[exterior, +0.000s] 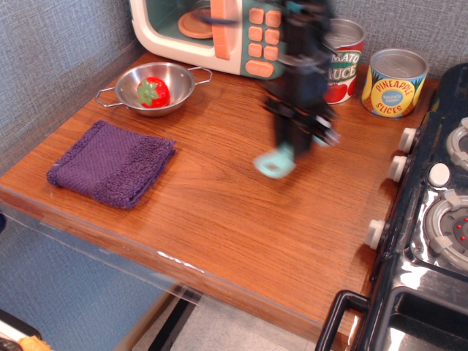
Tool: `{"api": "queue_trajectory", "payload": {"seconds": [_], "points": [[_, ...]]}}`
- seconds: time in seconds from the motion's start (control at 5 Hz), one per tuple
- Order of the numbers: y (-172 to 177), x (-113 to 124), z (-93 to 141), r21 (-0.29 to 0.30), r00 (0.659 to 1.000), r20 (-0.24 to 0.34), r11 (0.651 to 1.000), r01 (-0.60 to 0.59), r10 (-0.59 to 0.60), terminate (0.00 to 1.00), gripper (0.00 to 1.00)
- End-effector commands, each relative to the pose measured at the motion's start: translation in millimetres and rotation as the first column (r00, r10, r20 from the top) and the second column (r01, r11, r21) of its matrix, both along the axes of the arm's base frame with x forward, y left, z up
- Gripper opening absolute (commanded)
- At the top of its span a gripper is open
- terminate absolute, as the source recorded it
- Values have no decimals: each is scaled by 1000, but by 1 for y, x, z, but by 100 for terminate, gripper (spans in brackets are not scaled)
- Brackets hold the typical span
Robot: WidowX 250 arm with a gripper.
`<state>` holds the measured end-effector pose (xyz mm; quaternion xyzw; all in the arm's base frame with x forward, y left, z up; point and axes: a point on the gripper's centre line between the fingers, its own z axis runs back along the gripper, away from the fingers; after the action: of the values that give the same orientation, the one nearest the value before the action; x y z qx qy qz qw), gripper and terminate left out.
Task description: Set the brush on top of the purple towel.
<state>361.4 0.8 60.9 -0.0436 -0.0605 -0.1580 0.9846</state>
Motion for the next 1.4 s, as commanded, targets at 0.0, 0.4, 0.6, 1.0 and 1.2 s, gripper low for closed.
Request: {"api": "queue_trajectory", "payload": {"seconds": [0.0, 0.4, 0.6, 1.0, 1.2], "points": [[90, -96, 47, 38, 989, 28, 988, -147, 146, 0, 0], [158, -113, 14, 126, 972, -11, 965, -230, 233, 0, 0], [169, -97, -1, 147, 968, -41, 960, -238, 246, 0, 0], [148, -99, 3, 151, 985, -47, 976, -157, 165, 0, 100], [133, -102, 34, 110, 992, 15, 986, -129, 128, 0, 100]]}}
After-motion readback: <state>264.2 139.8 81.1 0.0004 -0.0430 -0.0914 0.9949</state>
